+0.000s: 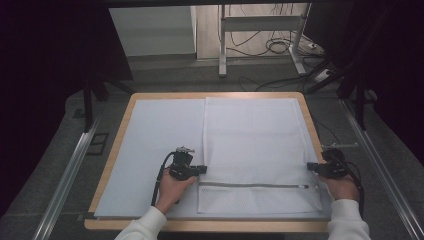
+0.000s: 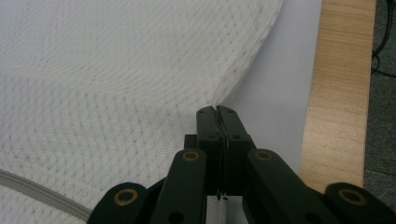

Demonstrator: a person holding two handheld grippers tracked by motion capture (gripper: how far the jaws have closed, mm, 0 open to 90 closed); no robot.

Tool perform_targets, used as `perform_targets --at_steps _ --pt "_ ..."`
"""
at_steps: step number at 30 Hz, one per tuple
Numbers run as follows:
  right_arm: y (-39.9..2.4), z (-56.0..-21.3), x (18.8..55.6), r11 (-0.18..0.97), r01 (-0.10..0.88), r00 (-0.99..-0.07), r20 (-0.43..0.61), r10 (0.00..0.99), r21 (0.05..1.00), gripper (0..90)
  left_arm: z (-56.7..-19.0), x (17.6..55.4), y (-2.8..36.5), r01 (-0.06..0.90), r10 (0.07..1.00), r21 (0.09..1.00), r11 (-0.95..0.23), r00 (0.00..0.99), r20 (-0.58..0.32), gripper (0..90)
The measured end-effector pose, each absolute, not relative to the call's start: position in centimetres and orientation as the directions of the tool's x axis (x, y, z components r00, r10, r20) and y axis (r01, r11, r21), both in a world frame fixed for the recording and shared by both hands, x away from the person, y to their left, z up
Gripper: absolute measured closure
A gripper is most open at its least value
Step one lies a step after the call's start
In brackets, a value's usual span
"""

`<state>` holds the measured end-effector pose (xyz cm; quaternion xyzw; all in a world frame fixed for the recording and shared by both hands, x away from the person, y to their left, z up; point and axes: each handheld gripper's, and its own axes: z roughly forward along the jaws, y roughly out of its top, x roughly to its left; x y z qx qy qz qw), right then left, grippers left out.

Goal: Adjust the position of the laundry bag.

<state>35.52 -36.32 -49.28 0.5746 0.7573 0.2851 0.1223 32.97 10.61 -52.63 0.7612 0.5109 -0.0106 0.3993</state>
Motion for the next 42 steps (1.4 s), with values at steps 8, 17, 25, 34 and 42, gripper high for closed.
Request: perform_targets --at_steps 8,17,25,34,42 --pt "-36.0 -49.4 35.5 0.182 0.799 -0.325 0.157 0.933 0.572 87.2 -52.5 32.9 11.2 0.789 0.772 0.597 -0.149 0.470 -0.429 89.5" --pt "-35.6 -49.2 35.4 0.190 0.794 -0.341 0.164 0.926 0.577 87.2 -52.5 32.7 11.9 0.791 0.775 0.594 -0.146 0.465 -0.428 89.5" --pt "-35.2 -49.2 35.4 0.198 0.790 -0.349 0.159 0.924 0.580 87.2 -52.5 32.7 12.3 0.791 0.778 0.594 -0.146 0.463 -0.425 89.5" --pt "-34.7 -49.2 35.4 0.216 0.779 -0.370 0.152 0.917 0.589 87.2 -52.6 32.6 12.9 0.794 0.782 0.591 -0.141 0.455 -0.426 89.5" --pt "-34.1 -49.2 35.4 0.231 0.772 -0.385 0.147 0.911 0.592 87.2 -52.7 32.5 13.5 0.796 0.786 0.590 -0.132 0.446 -0.427 89.5"
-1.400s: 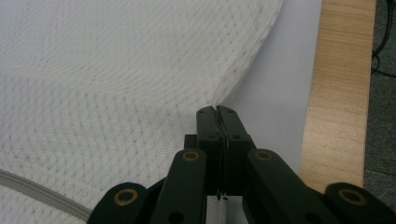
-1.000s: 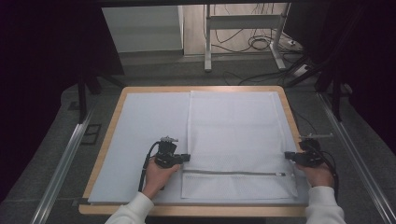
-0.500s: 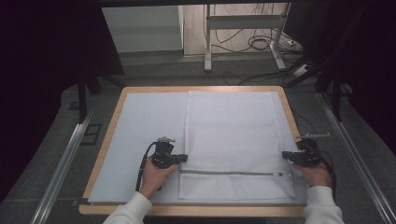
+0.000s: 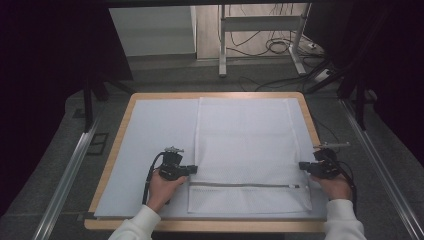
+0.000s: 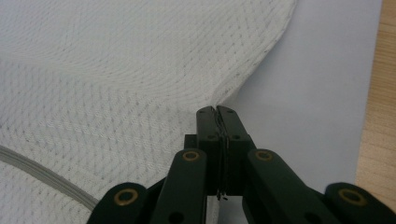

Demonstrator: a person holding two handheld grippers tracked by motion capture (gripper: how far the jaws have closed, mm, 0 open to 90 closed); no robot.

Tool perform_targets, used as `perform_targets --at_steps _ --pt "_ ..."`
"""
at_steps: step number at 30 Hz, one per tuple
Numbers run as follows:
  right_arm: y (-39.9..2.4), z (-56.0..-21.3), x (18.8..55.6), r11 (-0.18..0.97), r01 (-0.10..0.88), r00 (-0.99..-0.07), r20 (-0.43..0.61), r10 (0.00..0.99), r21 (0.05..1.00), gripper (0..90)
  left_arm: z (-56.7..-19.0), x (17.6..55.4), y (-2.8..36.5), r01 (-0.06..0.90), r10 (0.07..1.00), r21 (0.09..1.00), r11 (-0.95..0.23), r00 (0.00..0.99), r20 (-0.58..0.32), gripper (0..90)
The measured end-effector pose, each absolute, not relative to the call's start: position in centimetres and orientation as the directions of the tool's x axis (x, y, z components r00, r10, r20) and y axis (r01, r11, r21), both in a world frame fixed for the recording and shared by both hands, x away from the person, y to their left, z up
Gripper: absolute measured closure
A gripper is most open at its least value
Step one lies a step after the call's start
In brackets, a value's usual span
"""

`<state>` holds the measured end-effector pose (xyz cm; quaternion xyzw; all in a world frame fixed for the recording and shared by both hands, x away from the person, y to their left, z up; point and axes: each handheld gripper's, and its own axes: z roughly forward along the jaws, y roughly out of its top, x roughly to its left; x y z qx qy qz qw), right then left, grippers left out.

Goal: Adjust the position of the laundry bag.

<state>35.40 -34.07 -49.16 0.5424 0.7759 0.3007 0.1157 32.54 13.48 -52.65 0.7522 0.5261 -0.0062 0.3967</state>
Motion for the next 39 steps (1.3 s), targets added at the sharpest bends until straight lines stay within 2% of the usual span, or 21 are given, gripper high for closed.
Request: perform_targets --at_steps 12,39 --pt "-33.4 -49.0 35.4 0.217 0.765 -0.404 0.189 0.895 0.607 87.2 -52.5 32.3 14.6 0.795 0.799 0.595 -0.117 0.431 -0.419 89.5" --pt "-31.4 -49.2 35.4 0.248 0.755 -0.442 0.192 0.876 0.607 87.2 -52.2 31.7 17.1 0.799 0.813 0.593 -0.098 0.408 -0.416 89.5"
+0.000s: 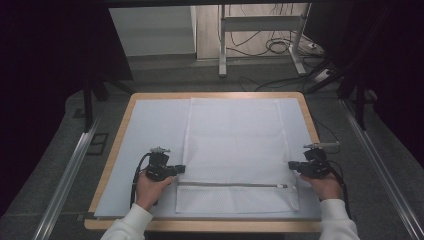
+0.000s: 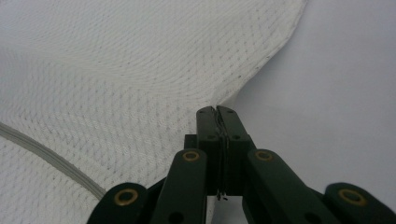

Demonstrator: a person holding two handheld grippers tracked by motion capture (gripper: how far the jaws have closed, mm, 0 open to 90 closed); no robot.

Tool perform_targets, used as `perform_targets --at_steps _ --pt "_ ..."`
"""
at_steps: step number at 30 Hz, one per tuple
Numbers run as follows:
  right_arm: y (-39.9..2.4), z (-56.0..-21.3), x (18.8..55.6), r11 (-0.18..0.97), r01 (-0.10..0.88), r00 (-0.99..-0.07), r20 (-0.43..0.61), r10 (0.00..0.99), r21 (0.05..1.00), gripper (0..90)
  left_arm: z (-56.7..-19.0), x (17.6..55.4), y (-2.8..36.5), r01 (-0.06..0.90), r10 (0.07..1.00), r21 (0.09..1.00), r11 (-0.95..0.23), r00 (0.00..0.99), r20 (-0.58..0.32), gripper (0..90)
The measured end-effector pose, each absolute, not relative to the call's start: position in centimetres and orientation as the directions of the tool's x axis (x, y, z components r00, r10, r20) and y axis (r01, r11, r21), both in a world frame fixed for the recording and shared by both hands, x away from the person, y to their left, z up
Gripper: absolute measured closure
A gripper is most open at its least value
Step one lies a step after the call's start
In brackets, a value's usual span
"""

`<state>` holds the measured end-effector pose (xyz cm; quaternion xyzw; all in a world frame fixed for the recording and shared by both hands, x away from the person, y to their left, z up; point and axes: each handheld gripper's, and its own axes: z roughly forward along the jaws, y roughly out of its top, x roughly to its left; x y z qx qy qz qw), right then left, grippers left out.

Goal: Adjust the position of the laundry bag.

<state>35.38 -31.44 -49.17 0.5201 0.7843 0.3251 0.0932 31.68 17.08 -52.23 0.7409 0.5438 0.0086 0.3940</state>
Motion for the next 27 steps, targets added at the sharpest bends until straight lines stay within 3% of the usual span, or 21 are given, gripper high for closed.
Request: perform_targets --at_steps 27 --pt "-28.4 -49.5 35.6 0.305 0.739 -0.497 0.181 0.849 0.601 87.3 -52.5 31.3 19.9 0.816 0.835 0.575 -0.065 0.361 -0.416 89.5"
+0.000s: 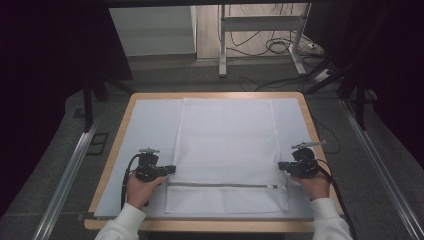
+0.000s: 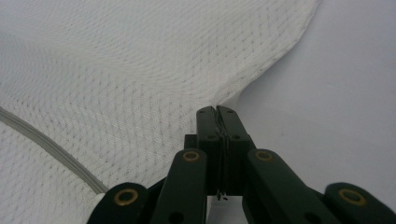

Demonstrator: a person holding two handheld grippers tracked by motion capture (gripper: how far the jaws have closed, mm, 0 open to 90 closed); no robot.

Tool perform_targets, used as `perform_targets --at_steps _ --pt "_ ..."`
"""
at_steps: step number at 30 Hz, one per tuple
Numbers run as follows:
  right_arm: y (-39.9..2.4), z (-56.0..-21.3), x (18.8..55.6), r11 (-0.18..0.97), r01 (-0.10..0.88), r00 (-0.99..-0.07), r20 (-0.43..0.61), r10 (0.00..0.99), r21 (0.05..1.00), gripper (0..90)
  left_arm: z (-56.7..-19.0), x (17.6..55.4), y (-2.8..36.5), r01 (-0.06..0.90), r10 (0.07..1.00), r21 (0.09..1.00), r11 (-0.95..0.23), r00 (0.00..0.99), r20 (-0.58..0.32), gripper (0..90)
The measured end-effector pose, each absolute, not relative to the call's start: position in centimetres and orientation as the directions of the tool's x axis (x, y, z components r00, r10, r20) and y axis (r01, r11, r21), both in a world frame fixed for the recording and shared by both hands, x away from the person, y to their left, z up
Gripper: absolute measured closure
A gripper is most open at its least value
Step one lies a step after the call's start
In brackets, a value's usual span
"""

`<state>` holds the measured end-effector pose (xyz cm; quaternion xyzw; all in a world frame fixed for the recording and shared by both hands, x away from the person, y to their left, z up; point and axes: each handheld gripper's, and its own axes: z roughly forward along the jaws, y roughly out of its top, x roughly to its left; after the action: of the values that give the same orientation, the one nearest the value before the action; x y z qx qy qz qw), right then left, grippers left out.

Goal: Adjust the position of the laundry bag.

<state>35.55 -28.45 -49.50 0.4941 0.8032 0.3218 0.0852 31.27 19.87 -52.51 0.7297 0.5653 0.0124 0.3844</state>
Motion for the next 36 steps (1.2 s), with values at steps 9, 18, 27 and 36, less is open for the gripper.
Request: perform_targets --at_steps 9,18,27,36 --pt "-27.5 -49.6 35.6 0.314 0.730 -0.512 0.180 0.840 0.607 87.2 -52.6 31.1 20.8 0.817 0.840 0.575 -0.044 0.342 -0.421 89.4" --pt "-26.6 -49.7 35.6 0.324 0.725 -0.526 0.184 0.831 0.608 87.3 -52.6 30.7 21.8 0.819 0.845 0.572 -0.030 0.326 -0.423 89.4" --pt "-25.8 -49.8 35.5 0.336 0.718 -0.538 0.180 0.824 0.609 87.2 -52.7 30.5 22.4 0.819 0.853 0.573 -0.023 0.315 -0.417 89.3" --pt "-25.6 -50.0 35.6 0.346 0.717 -0.547 0.181 0.817 0.604 87.0 -53.0 30.4 22.4 0.814 0.864 0.579 -0.037 0.317 -0.391 87.7"
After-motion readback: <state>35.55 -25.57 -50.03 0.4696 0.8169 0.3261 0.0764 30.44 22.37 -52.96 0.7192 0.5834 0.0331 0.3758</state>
